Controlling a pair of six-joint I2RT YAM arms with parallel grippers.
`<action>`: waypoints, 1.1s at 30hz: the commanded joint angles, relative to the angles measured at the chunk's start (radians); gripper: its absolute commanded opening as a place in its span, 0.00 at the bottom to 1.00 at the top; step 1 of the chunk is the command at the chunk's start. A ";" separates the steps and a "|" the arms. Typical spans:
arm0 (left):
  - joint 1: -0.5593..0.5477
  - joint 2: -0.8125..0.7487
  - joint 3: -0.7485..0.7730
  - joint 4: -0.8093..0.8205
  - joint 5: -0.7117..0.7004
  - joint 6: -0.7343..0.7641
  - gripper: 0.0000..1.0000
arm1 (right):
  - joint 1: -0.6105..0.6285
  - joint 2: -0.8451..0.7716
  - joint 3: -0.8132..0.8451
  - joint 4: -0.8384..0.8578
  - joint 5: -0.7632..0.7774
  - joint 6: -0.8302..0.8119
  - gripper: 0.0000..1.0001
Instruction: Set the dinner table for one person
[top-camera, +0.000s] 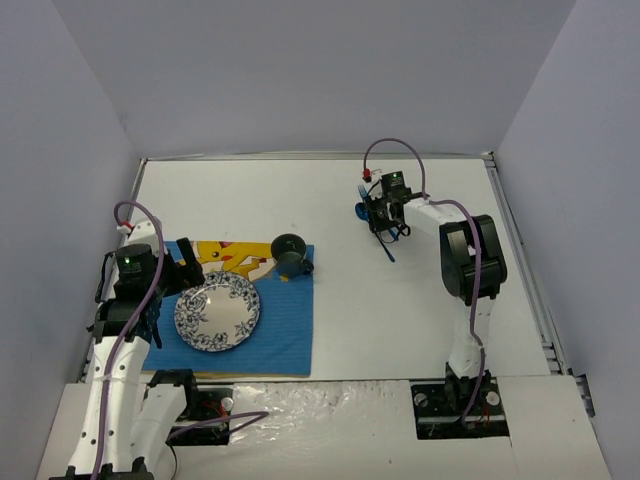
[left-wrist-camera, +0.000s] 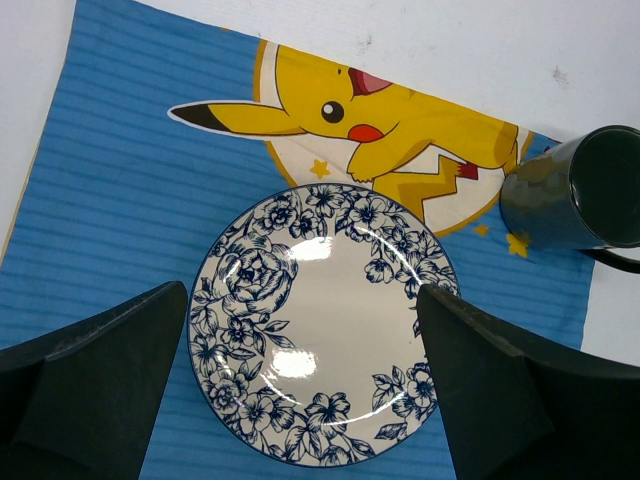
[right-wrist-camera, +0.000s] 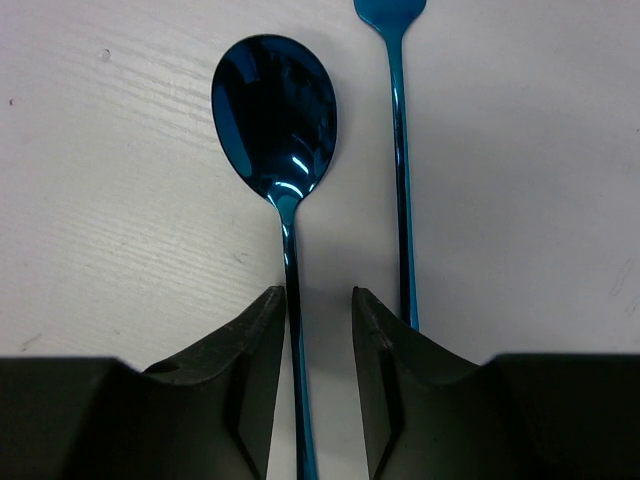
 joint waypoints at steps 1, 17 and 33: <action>-0.004 0.006 0.022 0.057 0.000 0.014 0.97 | 0.001 0.022 0.054 -0.026 -0.008 -0.008 0.26; -0.002 -0.002 0.022 0.058 0.005 0.014 0.97 | 0.010 -0.068 -0.007 -0.082 -0.028 0.084 0.00; -0.002 -0.031 0.022 0.054 -0.001 0.010 0.97 | 0.332 -0.573 -0.269 -0.082 0.266 0.645 0.00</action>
